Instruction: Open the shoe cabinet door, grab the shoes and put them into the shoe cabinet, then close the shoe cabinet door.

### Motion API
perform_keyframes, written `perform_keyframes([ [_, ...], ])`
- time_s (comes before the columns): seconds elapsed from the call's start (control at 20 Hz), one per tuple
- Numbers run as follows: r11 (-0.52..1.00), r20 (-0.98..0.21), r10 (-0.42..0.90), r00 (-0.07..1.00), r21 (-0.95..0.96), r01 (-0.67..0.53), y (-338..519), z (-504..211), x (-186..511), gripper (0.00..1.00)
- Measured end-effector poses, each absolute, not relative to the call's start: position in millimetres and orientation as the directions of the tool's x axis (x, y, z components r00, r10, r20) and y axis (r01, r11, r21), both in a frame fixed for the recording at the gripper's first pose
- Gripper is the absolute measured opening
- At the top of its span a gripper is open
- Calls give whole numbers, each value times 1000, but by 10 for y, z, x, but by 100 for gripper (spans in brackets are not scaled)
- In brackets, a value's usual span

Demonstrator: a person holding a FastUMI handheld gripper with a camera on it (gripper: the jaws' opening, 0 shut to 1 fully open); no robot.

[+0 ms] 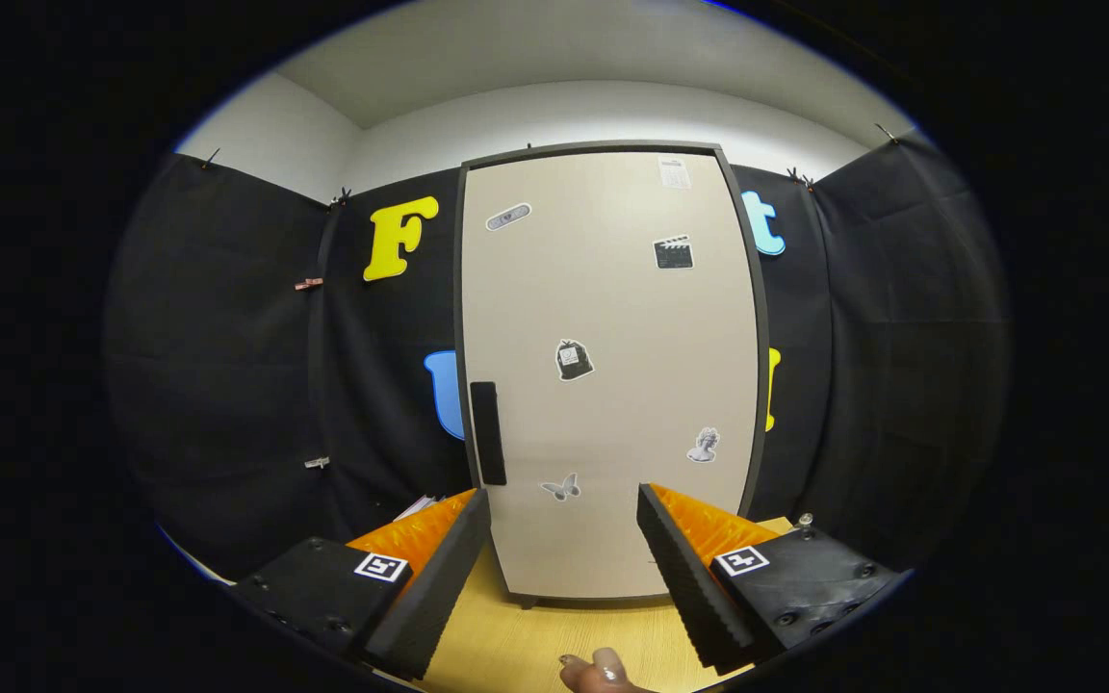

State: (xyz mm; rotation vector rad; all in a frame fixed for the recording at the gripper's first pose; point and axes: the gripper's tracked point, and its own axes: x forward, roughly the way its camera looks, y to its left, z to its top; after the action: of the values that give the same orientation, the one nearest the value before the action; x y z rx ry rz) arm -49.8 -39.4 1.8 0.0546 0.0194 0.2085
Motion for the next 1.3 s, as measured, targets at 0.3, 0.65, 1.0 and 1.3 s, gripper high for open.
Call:
perform_keyframes([
  [0.3, 977, -5, 208, 978, 51, -208, -384, 40, -501, 99],
  [0.65, 977, -1, 207, 978, 47, -207, -371, 45, -506, 99],
  [1.0, 979, -6, 198, 980, 49, -198, -391, 29, -483, 99],
  [1.3, 979, -2, 198, 980, 46, -197, -385, 29, -475, 99],
])
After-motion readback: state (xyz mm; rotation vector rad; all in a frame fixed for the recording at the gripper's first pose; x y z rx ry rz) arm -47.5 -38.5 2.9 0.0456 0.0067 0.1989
